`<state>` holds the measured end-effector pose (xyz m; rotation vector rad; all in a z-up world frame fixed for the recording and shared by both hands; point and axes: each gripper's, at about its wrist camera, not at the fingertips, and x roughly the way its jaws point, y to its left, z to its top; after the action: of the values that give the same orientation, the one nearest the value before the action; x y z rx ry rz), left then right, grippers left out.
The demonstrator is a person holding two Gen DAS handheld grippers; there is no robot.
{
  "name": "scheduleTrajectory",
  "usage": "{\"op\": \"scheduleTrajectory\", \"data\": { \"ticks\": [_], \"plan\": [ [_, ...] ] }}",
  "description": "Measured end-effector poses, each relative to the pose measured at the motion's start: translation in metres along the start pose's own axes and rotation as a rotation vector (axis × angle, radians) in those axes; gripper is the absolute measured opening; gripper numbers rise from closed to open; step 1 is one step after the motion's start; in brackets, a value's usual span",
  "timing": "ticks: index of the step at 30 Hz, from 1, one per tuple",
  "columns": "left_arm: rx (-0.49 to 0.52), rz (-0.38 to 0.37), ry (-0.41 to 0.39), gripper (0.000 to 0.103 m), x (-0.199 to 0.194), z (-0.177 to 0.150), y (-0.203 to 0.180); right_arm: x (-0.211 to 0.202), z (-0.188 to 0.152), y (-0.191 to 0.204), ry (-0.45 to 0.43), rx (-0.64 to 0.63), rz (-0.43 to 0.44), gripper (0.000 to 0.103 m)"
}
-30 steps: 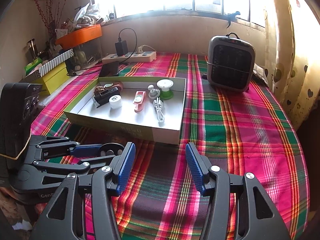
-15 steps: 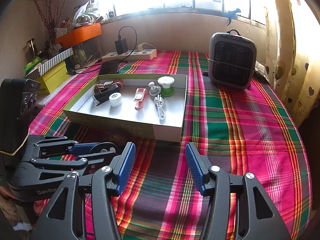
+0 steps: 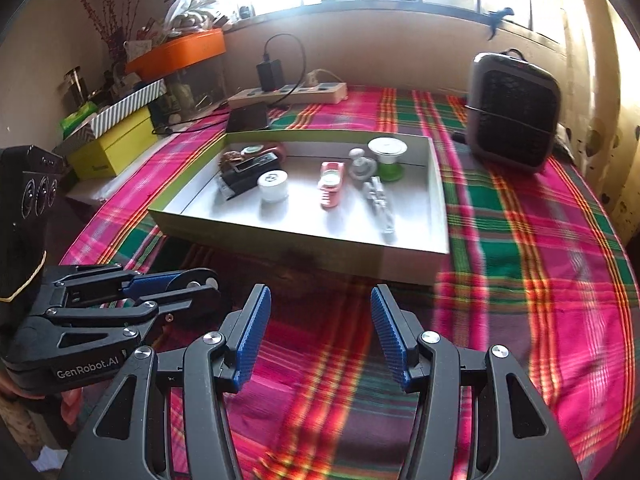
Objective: Organize objects
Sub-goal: 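Grasp the brown walnut beside the box with the right gripper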
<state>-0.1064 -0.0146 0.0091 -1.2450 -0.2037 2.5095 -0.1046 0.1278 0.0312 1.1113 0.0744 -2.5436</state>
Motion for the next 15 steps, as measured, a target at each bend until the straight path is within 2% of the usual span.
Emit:
{"op": "scheduleTrajectory", "data": {
  "ticks": [15],
  "plan": [
    [-0.014,-0.019,-0.011,0.025,-0.001,0.001,0.015,0.028,0.010,0.017,0.041,0.009,-0.035,0.053]
  ]
}}
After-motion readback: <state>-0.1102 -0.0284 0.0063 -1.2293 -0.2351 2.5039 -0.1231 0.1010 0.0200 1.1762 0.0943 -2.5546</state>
